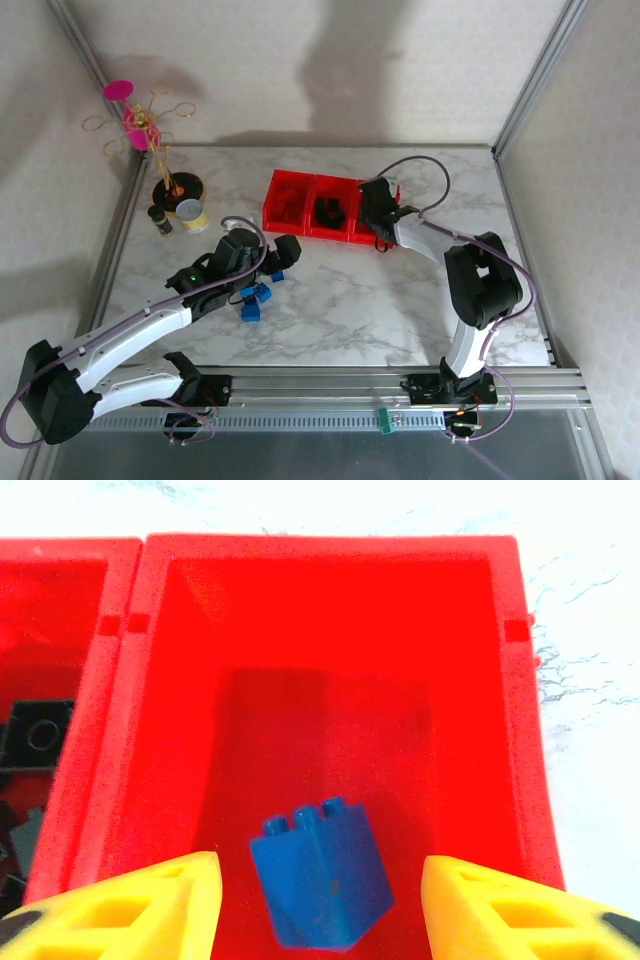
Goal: Sort the legos into containers by color
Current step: Place the lego in the container, then pick up the lego from the center of the table.
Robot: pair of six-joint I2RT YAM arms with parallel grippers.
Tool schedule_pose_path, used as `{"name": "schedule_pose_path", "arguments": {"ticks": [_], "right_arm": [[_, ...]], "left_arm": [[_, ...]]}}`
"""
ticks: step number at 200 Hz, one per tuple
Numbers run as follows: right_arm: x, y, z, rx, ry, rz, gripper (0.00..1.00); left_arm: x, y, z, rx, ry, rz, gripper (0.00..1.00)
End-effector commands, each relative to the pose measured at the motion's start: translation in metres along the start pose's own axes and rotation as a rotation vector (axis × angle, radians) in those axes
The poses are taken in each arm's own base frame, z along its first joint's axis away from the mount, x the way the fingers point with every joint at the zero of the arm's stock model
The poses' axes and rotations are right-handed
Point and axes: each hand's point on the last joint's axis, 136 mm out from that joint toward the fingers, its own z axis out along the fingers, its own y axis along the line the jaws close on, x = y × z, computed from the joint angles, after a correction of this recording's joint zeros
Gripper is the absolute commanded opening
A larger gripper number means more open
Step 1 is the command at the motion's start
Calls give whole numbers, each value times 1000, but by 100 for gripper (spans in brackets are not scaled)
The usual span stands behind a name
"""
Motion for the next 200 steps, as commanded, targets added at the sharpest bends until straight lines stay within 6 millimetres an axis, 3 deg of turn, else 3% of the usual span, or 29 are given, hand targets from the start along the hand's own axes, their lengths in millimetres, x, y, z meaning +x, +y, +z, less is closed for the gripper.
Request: {"name": "schedule_pose_path", "arguments": {"ticks": [1,42,65,106,145,200], "right_arm": [[-24,4,-24,-34,-51,13,56],[-18,41,-70,-127,-84,-37,61],[5,65,-89,-206,-57,-60,63],[65,136,-120,-366,8,-161,69],[104,187,-127,-487,68,-203,73],[143,239,-113,-534,121,-274,76]], "left_arm": [[-12,-11,-4,13,-33,24,100],[-19,-8,-17,5,-68,18,100],[-20,2,-26,-15,-89,14,100],[-13,29,-38,-90,-105,-8,100],[-5,49,-47,-114,-118,-57,100],[-5,73,-64,-170,-164,-97,100]]}}
